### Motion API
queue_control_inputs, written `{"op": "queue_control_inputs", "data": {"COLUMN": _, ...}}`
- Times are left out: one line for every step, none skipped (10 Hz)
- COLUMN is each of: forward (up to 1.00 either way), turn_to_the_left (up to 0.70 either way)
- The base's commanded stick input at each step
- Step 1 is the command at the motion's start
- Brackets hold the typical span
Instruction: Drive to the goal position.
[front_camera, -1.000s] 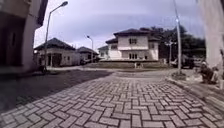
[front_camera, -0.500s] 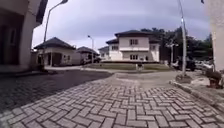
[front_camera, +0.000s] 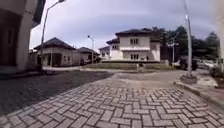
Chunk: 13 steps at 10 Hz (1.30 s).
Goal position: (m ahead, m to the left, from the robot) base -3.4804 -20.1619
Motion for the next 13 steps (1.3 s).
{"op": "queue_control_inputs", "data": {"forward": 0.50, "turn_to_the_left": 0.00}}
{"op": "queue_control_inputs", "data": {"forward": 0.50, "turn_to_the_left": 0.00}}
{"op": "queue_control_inputs", "data": {"forward": 0.50, "turn_to_the_left": 0.00}}
{"op": "queue_control_inputs", "data": {"forward": 0.50, "turn_to_the_left": 0.00}}
{"op": "queue_control_inputs", "data": {"forward": 0.50, "turn_to_the_left": 0.00}}
{"op": "queue_control_inputs", "data": {"forward": 0.50, "turn_to_the_left": 0.00}}
{"op": "queue_control_inputs", "data": {"forward": 0.50, "turn_to_the_left": 0.00}}
{"op": "queue_control_inputs", "data": {"forward": 0.50, "turn_to_the_left": 0.00}}
{"op": "queue_control_inputs", "data": {"forward": 0.50, "turn_to_the_left": 0.00}}
{"op": "queue_control_inputs", "data": {"forward": 0.50, "turn_to_the_left": 0.00}}
{"op": "queue_control_inputs", "data": {"forward": 0.50, "turn_to_the_left": 0.00}}
{"op": "queue_control_inputs", "data": {"forward": 0.50, "turn_to_the_left": 0.00}}
{"op": "queue_control_inputs", "data": {"forward": 0.50, "turn_to_the_left": 0.00}}
